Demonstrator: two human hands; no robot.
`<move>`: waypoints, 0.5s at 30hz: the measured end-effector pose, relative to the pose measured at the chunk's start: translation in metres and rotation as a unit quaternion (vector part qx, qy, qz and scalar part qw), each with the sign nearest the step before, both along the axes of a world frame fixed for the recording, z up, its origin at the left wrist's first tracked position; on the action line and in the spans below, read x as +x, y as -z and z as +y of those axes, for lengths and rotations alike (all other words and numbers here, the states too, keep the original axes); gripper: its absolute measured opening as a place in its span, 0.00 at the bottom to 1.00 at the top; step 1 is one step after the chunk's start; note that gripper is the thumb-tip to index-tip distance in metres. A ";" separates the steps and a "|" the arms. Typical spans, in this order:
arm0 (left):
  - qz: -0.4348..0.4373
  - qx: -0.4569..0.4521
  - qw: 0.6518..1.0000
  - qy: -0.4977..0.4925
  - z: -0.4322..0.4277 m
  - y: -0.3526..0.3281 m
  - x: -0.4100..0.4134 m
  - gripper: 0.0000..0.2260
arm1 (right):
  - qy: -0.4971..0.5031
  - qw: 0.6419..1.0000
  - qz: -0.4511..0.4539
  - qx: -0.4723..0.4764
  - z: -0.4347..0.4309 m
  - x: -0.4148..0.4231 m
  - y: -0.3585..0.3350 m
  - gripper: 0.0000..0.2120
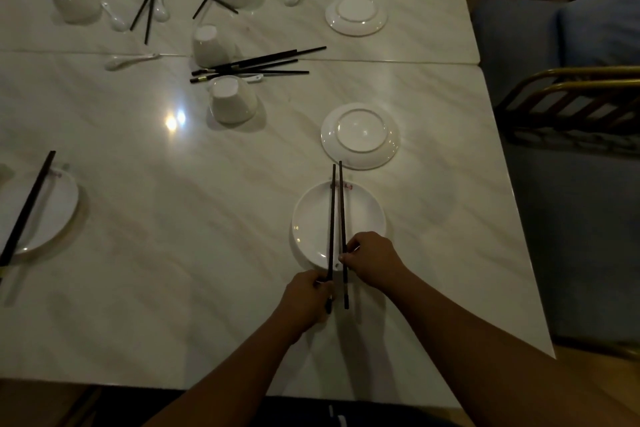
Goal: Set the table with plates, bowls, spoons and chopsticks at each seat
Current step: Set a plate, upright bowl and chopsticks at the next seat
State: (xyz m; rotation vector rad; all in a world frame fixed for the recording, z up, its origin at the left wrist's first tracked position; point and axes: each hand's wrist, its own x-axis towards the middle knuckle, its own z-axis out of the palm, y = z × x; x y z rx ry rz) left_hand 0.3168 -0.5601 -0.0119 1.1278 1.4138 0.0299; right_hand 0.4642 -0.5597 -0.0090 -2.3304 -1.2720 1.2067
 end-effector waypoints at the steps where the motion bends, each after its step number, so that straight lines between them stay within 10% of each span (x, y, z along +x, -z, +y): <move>1: 0.000 0.002 1.000 -0.007 0.001 0.001 0.000 0.05 | 0.001 1.000 0.003 0.002 0.000 -0.001 0.001 0.11; 15: -0.024 0.020 0.999 0.003 0.005 0.013 -0.004 0.05 | 0.040 0.998 0.037 0.016 0.006 -0.006 0.008 0.10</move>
